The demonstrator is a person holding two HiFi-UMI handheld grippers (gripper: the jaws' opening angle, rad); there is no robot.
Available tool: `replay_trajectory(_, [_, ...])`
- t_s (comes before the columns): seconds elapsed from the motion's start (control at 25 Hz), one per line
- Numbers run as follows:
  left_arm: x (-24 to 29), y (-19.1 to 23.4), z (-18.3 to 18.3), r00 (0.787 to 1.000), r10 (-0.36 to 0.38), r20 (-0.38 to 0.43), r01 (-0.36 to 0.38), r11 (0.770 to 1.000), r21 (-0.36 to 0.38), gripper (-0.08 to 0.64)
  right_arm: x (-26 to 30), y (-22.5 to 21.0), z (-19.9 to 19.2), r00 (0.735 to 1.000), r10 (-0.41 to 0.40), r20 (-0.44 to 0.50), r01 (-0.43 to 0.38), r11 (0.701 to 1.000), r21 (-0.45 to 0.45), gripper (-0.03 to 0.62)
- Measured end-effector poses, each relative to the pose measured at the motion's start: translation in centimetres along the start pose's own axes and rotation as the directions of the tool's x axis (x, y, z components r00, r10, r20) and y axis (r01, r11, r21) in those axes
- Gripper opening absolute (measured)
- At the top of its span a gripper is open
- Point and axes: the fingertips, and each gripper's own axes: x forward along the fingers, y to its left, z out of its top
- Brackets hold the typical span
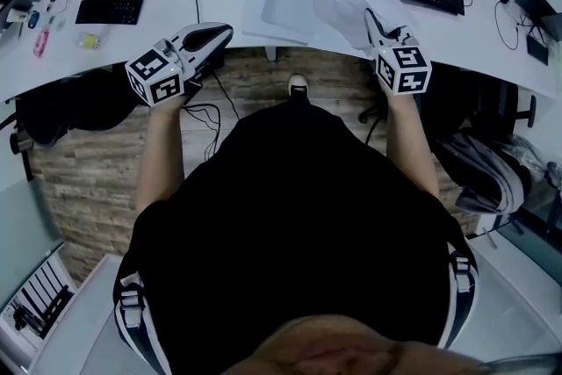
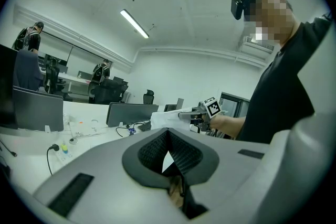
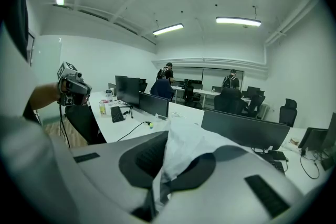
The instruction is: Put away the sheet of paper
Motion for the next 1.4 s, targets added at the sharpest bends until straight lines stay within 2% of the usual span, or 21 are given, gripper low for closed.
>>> replay_trajectory(0.24, [2.5, 1.4, -0.4, 0.999, 0.005, -0.047, -0.007, 1.000, -0.027, 0.021, 1.8, -1.8, -0.4, 1.000, 0.019, -0.014, -0.019, 1.000, 0.006, 0.015])
replay_trajectory(0.48, [4.5, 2.4, -0.1, 0.999, -0.007, -0.039, 0.004, 0.998, -0.068, 0.021, 3.6, -3.6, -0.8, 0.999, 0.034, -0.026, -0.034, 0.999, 0.011, 0.015])
replay_trajectory(1.4, [9.4, 8.0, 1.2, 0.996, 0.066, -0.061, -0.073, 0.991, -0.116, 0.021, 10.9, -8.5, -0.2, 0.989, 0.142, -0.045, -0.142, 0.990, 0.013, 0.015])
